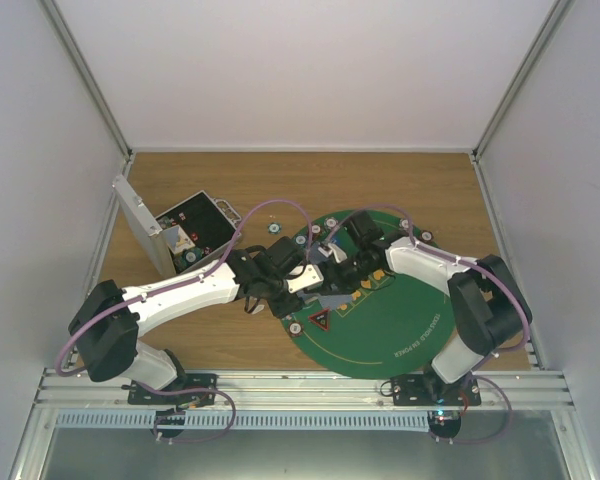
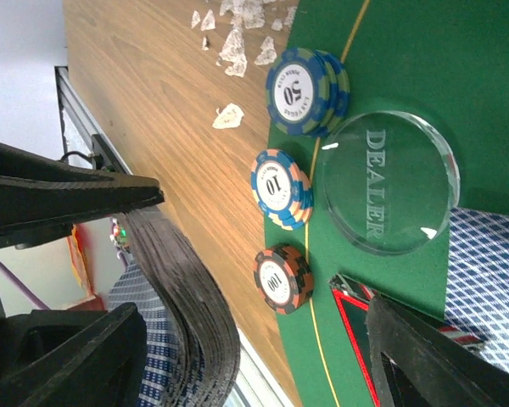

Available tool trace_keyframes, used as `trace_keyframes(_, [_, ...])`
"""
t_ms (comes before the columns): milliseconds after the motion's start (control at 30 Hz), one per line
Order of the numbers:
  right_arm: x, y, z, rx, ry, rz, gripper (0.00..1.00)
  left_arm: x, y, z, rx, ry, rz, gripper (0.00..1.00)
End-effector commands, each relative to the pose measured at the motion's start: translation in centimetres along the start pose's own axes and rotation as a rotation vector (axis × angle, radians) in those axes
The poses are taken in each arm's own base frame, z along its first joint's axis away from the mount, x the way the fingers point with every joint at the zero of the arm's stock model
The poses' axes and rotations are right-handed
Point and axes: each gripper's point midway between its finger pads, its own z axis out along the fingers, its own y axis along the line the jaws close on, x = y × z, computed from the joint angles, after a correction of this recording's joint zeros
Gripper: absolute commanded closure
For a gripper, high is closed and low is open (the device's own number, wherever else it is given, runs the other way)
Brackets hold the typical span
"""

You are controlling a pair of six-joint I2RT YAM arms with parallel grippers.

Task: Distribute texas hold em gaming equipment

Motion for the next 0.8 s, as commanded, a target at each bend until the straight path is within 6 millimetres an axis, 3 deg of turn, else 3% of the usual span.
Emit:
trace_keyframes(0, [0.4,-0.6,0.2,0.047,0.027,-0.007,0.29,-1.0,0.2,-0.7,-0.007,-0.056,0.010,0.42])
trace_keyframes(767, [0.0,-2.1,-2.0,0.156,-0.032,0.025,0.38,-1.0,0.2,-1.0,-0.009,-0.060,0.011,0.42])
